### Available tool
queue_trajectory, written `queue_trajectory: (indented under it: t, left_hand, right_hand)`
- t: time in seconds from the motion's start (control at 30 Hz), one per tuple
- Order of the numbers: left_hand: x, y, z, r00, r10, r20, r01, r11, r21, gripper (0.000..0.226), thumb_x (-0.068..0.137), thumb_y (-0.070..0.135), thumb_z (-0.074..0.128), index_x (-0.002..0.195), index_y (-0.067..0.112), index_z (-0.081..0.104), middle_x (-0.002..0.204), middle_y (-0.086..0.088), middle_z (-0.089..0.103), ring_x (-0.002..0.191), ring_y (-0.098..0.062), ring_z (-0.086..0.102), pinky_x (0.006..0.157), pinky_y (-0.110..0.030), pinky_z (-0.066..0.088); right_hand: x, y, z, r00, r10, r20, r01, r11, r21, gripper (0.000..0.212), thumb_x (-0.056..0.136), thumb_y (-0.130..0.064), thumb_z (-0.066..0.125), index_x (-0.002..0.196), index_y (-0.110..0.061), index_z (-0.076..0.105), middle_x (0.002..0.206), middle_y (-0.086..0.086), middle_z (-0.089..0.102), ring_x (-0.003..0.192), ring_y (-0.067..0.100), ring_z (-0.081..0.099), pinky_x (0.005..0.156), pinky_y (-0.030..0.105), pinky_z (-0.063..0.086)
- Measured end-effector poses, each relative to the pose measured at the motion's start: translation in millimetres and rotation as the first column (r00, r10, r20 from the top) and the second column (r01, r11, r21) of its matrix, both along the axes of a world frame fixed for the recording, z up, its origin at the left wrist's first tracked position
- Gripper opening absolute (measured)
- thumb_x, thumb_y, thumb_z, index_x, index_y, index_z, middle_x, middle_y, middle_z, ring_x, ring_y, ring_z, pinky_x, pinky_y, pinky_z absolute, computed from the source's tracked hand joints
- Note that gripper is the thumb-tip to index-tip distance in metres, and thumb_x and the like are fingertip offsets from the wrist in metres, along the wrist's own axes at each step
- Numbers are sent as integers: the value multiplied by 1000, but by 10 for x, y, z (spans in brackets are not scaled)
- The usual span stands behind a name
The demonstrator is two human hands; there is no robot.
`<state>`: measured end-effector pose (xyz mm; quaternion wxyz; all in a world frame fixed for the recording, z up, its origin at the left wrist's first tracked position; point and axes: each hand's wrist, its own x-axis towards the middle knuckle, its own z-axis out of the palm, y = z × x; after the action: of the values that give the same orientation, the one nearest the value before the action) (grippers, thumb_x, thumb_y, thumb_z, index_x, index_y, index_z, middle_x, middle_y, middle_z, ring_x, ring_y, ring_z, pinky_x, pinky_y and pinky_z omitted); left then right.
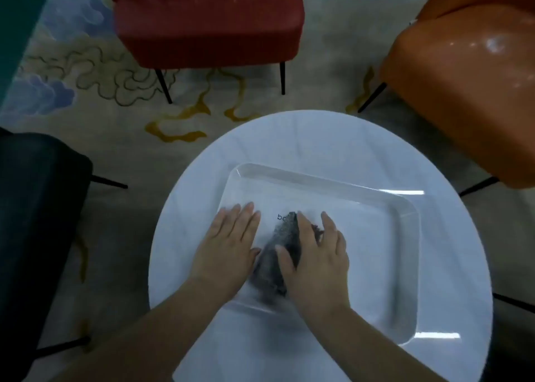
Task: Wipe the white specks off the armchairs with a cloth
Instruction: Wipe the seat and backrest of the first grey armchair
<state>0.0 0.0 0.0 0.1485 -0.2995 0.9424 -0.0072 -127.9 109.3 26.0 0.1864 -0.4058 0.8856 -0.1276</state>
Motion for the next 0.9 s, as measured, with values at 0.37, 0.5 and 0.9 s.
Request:
queue_trajectory:
  t: [0.37, 0.5, 0.9]
  left_hand:
    - [43, -68, 27, 999, -47, -13, 47, 998, 33, 68, 100, 51, 11, 143, 14, -27, 159, -6, -21, 148, -24, -10, 105, -36, -31]
    - [50, -69, 49, 999, -40, 24, 39, 999, 35, 68, 101, 49, 14, 148, 14, -20, 160, -6, -18, 149, -23, -7, 105, -36, -30]
    - [290, 127, 634, 996, 37, 81, -43, 997, 70, 61, 102, 49, 17, 154, 20, 6, 162, -4, -7, 149, -23, -9, 110, -43, -20]
  right_hand:
    - [95, -45, -151, 983, -159, 88, 151, 985, 84, 80, 75, -71, 53, 144, -49, 19, 124, 5, 26, 110, 24, 34, 97, 35, 40]
    - [57, -99, -143, 977, -129, 172, 115, 989, 89, 77, 81, -57, 59, 146, -46, 19, 107, 1, 29, 103, 22, 42, 95, 34, 44]
    - [-307, 72, 319, 882, -85, 463, 130, 989, -66, 64, 83, 0, 53, 135, -35, 40, 106, 9, 37, 71, 13, 49, 72, 21, 41]
